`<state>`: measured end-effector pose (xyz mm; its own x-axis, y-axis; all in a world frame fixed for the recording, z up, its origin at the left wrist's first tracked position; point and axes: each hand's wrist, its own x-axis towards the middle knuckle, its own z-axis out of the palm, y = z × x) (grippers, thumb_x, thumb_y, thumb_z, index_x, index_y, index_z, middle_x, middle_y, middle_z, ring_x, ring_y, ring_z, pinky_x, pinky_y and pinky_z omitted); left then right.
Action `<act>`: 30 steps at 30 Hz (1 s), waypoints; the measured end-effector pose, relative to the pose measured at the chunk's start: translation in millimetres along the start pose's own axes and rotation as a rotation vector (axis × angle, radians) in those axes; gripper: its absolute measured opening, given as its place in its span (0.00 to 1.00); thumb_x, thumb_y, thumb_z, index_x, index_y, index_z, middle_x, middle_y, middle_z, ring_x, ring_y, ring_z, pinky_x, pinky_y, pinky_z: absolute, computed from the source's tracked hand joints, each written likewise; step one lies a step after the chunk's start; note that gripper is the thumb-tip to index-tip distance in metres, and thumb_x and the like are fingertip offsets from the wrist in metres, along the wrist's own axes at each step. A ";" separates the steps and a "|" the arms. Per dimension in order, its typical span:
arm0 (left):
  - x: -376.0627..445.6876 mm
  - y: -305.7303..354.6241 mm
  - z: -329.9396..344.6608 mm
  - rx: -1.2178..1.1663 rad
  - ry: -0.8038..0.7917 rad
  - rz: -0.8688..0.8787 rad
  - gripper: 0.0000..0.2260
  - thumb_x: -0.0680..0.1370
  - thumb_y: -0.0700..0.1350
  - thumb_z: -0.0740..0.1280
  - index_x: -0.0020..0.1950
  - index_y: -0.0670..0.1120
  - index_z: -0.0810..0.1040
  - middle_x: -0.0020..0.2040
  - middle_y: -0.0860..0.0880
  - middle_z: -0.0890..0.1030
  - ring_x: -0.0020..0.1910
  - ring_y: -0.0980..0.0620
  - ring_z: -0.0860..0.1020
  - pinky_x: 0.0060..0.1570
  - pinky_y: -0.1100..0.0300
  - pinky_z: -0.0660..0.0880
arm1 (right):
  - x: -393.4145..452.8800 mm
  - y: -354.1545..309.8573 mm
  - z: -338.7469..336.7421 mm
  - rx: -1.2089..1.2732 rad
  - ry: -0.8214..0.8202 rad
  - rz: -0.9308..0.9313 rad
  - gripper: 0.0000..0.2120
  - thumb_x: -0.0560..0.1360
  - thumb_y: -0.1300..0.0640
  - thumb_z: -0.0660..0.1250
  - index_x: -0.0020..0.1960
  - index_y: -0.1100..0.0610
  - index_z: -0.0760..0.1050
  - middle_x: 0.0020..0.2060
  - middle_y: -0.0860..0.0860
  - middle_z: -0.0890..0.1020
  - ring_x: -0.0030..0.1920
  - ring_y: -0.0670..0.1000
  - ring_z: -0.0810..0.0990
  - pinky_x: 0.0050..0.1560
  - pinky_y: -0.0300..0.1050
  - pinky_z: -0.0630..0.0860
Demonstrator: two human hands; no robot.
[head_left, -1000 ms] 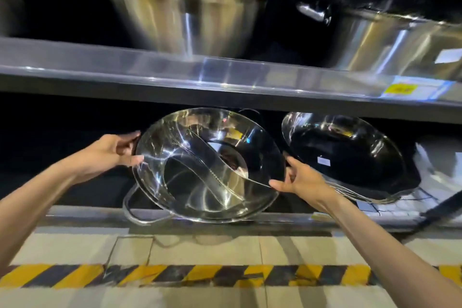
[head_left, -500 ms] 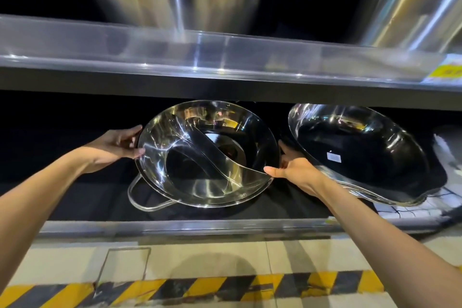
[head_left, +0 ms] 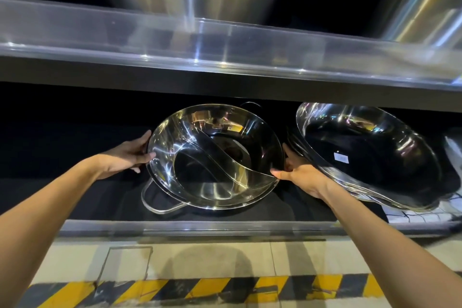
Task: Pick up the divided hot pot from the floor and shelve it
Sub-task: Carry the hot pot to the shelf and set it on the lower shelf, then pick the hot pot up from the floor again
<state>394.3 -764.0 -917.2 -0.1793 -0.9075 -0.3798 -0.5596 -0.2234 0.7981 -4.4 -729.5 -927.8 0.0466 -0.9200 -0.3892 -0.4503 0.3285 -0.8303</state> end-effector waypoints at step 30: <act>-638.9 113.3 -169.2 0.533 0.799 -0.648 0.10 0.74 0.38 0.66 0.53 0.36 0.79 0.51 0.33 0.82 0.47 0.32 0.80 0.47 0.42 0.77 | -344.7 -493.0 204.9 -0.766 -0.613 -0.683 0.14 0.79 0.58 0.55 0.62 0.60 0.73 0.58 0.58 0.76 0.60 0.59 0.74 0.61 0.56 0.72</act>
<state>582.3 -269.6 -505.0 0.7215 -0.6865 -0.0897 -0.6640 -0.7228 0.1912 384.2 -530.4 -466.0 0.8070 -0.5308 -0.2588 -0.5718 -0.5932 -0.5667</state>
